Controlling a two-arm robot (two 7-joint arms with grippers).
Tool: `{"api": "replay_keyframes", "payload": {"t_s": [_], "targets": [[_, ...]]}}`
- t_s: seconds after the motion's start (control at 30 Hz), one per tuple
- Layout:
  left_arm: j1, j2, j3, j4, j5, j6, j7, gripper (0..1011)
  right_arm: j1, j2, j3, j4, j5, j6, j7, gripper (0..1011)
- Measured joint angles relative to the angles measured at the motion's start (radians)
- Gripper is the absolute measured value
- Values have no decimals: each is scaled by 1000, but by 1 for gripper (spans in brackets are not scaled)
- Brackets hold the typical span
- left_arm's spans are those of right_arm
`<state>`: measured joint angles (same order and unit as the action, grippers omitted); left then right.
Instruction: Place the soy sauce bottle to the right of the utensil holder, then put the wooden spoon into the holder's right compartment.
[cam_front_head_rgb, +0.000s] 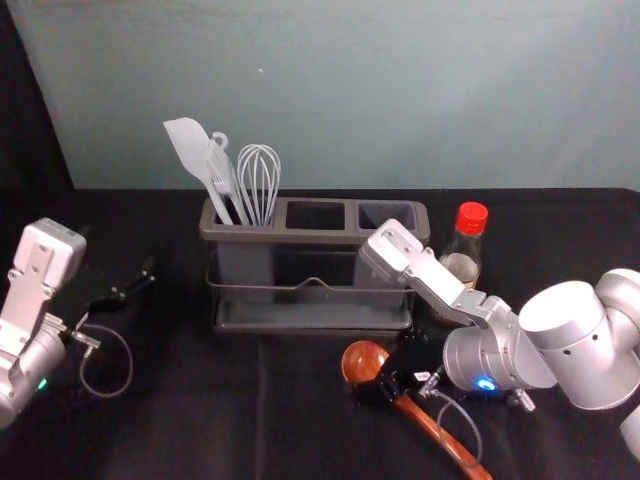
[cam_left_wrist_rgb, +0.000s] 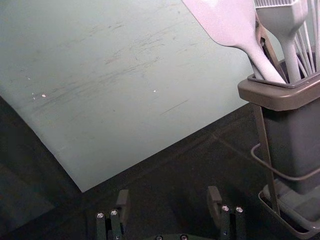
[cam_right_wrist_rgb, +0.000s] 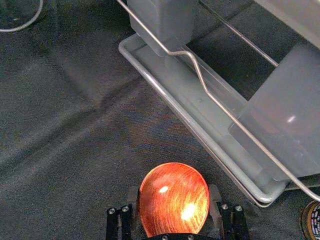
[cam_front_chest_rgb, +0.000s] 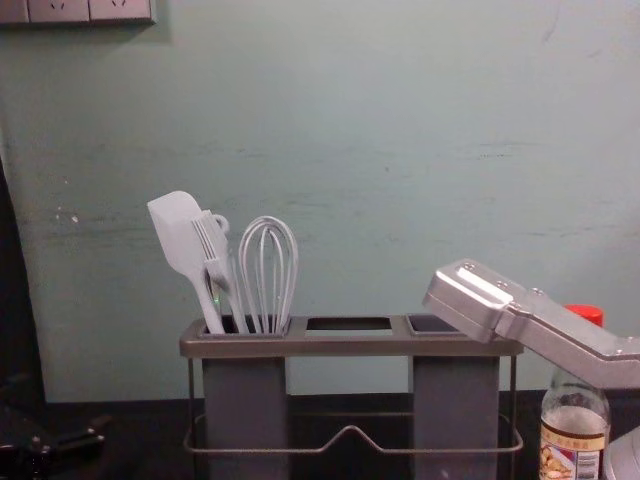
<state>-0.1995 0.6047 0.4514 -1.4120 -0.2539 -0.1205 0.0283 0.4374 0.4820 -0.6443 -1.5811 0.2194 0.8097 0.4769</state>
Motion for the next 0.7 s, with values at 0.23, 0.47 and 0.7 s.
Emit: {"api": "replay_keyframes", "payload": {"t_s": [0.23, 0.47, 0.7], "targets": [[0, 0, 0, 0, 0, 0, 0, 1012, -27, 18, 24, -46, 0, -54, 0, 838], [0, 0, 0, 0, 0, 0, 0, 1011, -123, 74, 125, -213, 8, -230, -15, 838], [0, 0, 0, 0, 0, 0, 0, 1011, -216, 115, 232, -348, 52, -431, -24, 838]]}}
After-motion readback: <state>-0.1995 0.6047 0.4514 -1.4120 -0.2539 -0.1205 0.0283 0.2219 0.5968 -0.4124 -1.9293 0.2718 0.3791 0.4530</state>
